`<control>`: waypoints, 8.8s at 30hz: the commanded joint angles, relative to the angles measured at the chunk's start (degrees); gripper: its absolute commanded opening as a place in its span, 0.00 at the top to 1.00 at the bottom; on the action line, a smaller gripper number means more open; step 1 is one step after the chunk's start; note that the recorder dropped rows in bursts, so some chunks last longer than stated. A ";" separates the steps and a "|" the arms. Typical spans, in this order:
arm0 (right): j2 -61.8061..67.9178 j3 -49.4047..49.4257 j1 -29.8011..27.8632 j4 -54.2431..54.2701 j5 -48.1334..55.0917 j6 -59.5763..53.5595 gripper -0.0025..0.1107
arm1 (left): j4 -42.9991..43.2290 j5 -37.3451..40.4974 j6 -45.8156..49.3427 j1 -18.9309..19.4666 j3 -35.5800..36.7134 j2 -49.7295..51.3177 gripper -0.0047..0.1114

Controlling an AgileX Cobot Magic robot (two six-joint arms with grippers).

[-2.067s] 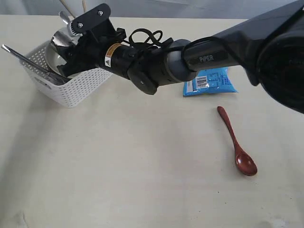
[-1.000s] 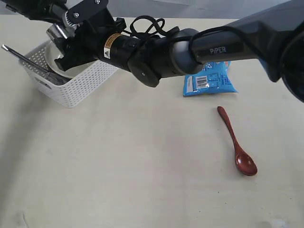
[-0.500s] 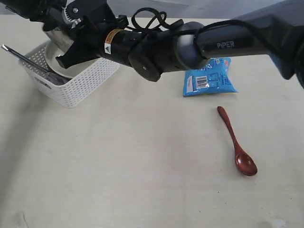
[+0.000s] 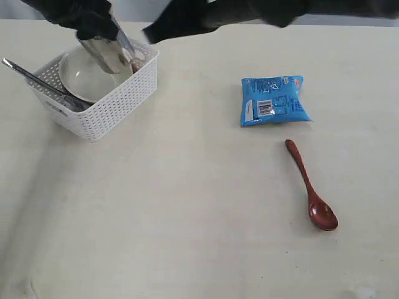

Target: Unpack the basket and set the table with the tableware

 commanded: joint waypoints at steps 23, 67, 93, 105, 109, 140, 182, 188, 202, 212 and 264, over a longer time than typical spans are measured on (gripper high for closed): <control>-23.90 24.27 -19.71 -0.47 -12.82 -4.93 0.98 | 25.33 -29.53 -20.37 -23.11 17.38 3.01 0.96; -23.90 24.27 -19.71 -0.47 -12.59 -4.67 0.98 | 25.61 -24.55 -21.71 -21.59 8.58 -0.99 0.49; -23.90 24.27 -19.71 -0.34 -12.37 -4.53 0.98 | 9.48 -52.78 -26.65 -0.71 8.47 2.68 0.35; -23.90 24.27 -19.71 -0.34 -12.63 -4.53 0.98 | -1.99 -48.98 -26.65 -0.21 -7.71 17.42 0.35; -23.90 24.27 -19.71 -0.21 -12.18 -4.26 0.98 | -1.99 -47.02 -26.65 2.27 -7.71 17.64 0.35; -23.90 24.27 -19.71 -0.21 -12.18 -4.26 0.98 | -3.95 -49.49 -26.65 4.26 -8.33 21.05 0.39; -23.90 24.27 -19.71 -0.21 -12.18 -4.26 0.98 | -5.61 -48.63 -26.54 4.26 -9.72 23.45 0.96; -23.90 24.27 -19.71 -0.21 -12.18 -4.26 0.98 | -5.35 -47.77 -26.12 4.26 -9.72 20.86 0.96; -23.90 24.27 -19.71 -0.21 -12.18 -4.26 0.98 | -5.25 -44.06 -23.38 4.26 -9.72 17.18 0.96; -23.90 24.27 -19.71 -0.21 -12.18 -4.26 0.98 | -5.13 -41.72 -22.21 4.26 -9.72 14.85 0.96; -23.90 24.27 -19.71 -0.21 -12.18 -4.26 0.98 | -5.71 -15.65 -9.51 3.94 -9.72 -5.41 0.96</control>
